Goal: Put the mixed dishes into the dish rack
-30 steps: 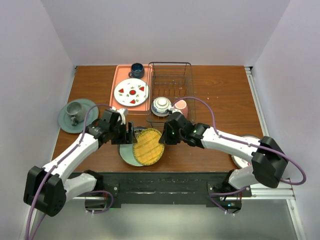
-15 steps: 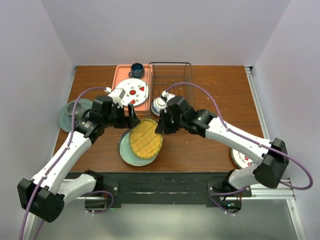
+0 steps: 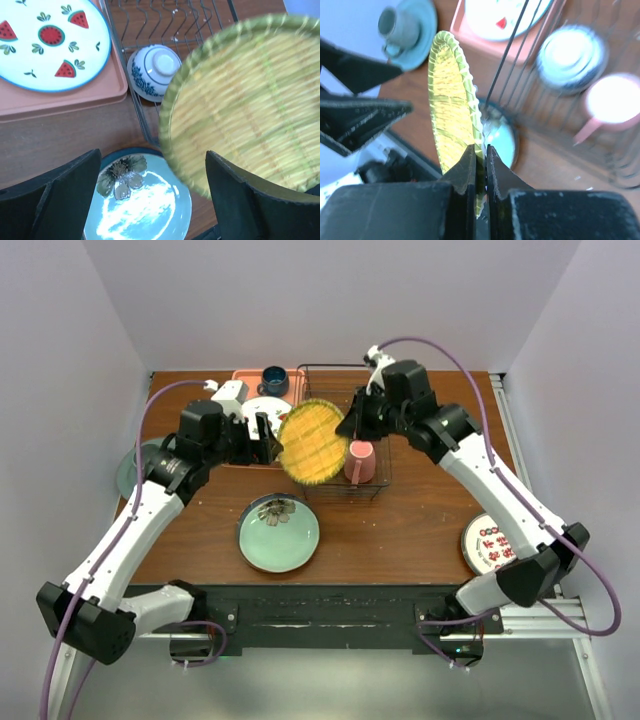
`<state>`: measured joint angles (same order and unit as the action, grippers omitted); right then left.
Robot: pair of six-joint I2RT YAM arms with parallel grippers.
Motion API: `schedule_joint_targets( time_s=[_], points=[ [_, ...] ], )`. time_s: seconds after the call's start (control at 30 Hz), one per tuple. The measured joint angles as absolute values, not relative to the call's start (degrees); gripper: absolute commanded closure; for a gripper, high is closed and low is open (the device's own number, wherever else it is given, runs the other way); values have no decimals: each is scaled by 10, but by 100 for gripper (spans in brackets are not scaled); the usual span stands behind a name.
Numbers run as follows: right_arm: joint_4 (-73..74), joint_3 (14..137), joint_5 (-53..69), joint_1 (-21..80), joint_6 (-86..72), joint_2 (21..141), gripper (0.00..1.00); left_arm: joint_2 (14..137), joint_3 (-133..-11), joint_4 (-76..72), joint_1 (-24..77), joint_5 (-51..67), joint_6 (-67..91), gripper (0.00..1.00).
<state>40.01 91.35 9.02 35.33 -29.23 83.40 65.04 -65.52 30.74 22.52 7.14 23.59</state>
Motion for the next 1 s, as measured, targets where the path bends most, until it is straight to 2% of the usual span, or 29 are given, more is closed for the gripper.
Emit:
schedule_joint_targets(
  time_s=[0.37, 0.73, 1.0],
  points=[
    [457, 1140, -97, 307, -252, 985, 100, 753, -770, 304, 225, 55, 229, 9],
    [454, 1171, -314, 296, -172, 1056, 100, 778, -774, 296, 225, 51, 214, 8],
    [428, 1195, -385, 285, -119, 1128, 100, 782, -769, 293, 224, 58, 215, 8]
  ],
)
